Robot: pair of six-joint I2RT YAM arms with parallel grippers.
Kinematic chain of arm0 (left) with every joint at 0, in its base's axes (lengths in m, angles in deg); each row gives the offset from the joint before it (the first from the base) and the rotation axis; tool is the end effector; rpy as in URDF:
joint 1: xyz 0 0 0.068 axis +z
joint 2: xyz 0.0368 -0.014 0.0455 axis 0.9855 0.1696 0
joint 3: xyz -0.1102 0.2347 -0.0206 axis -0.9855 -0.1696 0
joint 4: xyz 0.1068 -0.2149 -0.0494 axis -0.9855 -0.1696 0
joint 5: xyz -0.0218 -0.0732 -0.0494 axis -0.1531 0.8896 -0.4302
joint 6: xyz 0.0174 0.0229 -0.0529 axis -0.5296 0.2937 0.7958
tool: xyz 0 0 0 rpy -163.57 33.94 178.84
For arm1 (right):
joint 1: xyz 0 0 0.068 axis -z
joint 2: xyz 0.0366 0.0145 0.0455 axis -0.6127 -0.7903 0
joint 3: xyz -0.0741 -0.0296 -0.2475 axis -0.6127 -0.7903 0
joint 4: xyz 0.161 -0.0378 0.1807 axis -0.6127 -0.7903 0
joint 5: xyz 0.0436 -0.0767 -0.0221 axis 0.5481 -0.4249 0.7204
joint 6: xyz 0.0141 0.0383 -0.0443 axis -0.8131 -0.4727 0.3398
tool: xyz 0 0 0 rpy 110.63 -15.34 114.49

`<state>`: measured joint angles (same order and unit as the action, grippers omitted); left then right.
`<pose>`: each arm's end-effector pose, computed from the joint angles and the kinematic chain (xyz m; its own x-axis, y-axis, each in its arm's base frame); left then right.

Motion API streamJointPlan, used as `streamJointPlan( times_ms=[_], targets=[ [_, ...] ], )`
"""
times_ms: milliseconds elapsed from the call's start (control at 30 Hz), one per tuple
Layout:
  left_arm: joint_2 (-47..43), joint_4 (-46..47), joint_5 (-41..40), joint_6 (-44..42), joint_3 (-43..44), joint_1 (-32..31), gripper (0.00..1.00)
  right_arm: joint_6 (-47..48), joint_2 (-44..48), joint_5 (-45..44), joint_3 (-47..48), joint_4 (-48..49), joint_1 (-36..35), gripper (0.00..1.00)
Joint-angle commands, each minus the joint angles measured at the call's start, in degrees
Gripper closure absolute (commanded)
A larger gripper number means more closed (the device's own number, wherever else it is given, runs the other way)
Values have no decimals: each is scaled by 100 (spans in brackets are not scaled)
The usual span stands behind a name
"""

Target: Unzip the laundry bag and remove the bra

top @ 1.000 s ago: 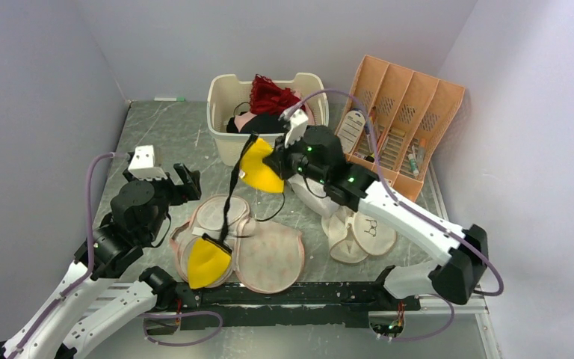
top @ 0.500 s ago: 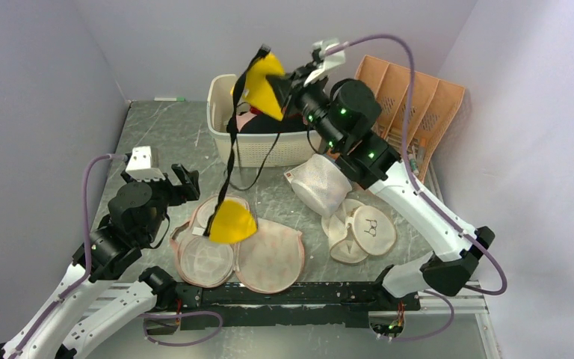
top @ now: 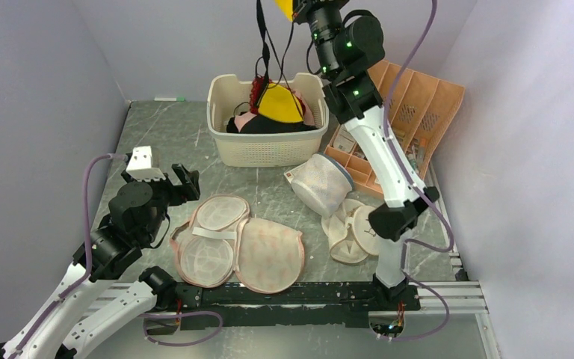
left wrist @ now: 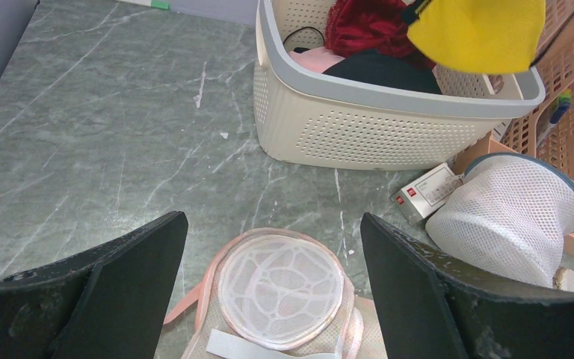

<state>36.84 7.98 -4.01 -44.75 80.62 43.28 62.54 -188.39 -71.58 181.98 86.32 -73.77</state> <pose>0.1076 -0.0513 0.3457 -0.1989 -0.2605 -0.9448 0.0180 0.9629 -0.2692 0.2971 0.2053 0.5846 0.4446 0.4031 -0.7999 -0.4834 0.8598 0.1646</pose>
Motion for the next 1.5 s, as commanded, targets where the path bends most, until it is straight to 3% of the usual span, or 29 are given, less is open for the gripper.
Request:
streamJointPlan(
  times_ms=[0,100,333,600,733,833,967,1033,1100,1167,1300,1367,1467],
  targets=[
    [-15,32,-68,-2,102,48,2,113,-583,177,802,613,267,100],
    [25,-14,-43,5,135,43,2,225,-729,305,632,937,356,100],
    [-115,33,-107,-1,88,47,2,541,-674,648,-1083,1062,374,100],
    [178,27,-39,-18,123,65,2,-470,-656,1413,-3696,1250,357,100],
    [257,-7,-24,-3,141,109,3,-594,-1037,1418,-3709,636,348,97],
    [211,-1,-42,16,120,116,2,-470,-1277,1086,-3127,-354,364,77],
    [165,1,-123,19,105,123,2,-224,-1451,784,-2020,-1991,364,34],
    [167,-29,-150,38,115,123,2,-280,-1328,683,-1676,-2817,358,24],
    [165,-51,-176,51,123,131,3,-429,-908,600,-2028,-3235,351,17],
    [167,-65,-208,64,124,133,3,-621,-91,623,-2997,-3235,336,13],
    [159,-53,-206,59,116,127,3,-1003,1897,1306,-5441,-2336,38,11],
    [172,-51,-194,43,125,128,3,-1223,2472,1820,-6285,-2216,-269,11],
    [204,-67,-158,43,141,132,3,-1649,3037,1877,-7208,-2410,-769,11]
  ],
)
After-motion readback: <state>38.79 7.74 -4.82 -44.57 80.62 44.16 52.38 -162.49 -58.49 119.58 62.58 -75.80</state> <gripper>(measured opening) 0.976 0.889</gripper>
